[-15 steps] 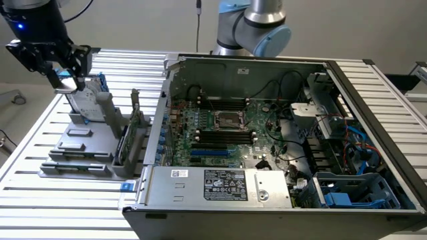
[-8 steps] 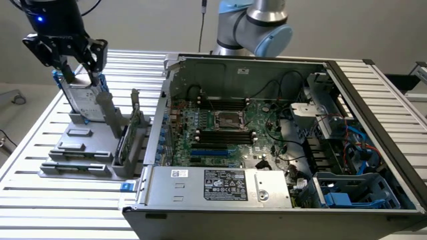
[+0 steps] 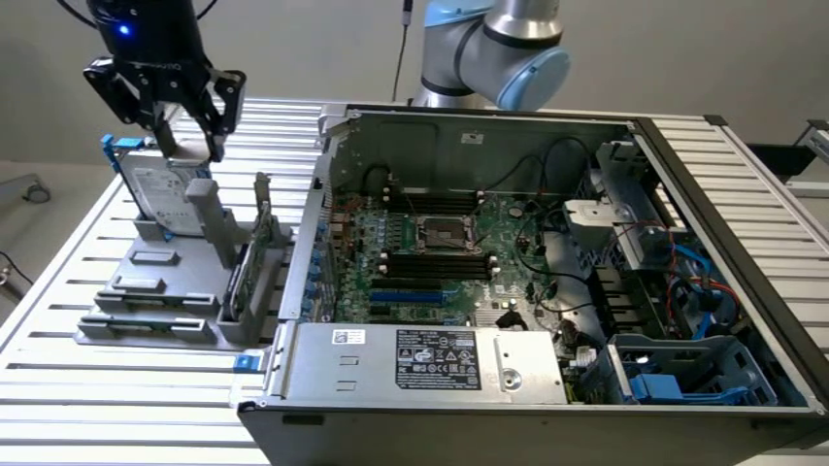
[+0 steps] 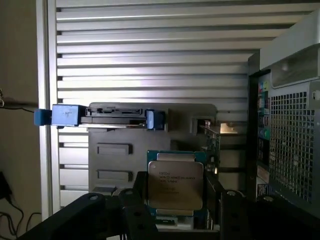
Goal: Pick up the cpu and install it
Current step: 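Pick up the cpu and move it towards the insertion slot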
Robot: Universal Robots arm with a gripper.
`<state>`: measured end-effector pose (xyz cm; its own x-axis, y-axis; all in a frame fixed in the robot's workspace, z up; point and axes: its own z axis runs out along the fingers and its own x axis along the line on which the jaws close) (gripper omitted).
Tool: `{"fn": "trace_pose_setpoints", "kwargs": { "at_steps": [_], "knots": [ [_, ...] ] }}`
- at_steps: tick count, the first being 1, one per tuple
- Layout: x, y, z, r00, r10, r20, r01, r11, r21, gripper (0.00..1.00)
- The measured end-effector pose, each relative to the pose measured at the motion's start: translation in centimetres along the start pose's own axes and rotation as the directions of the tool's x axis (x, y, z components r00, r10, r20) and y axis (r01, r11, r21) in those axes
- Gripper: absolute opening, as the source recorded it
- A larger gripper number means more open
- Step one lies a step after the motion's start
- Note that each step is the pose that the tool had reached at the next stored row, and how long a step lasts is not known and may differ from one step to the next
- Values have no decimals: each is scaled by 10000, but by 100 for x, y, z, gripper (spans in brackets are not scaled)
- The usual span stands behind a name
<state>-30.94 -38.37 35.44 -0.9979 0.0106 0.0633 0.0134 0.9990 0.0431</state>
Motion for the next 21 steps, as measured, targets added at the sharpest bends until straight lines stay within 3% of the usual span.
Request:
{"fn": "trace_pose_setpoints", "kwargs": {
  "at_steps": [21],
  "knots": [
    [-941, 20, -231, 10000, 2, -77, -2, 10000, 2, 55]
  ]
}}
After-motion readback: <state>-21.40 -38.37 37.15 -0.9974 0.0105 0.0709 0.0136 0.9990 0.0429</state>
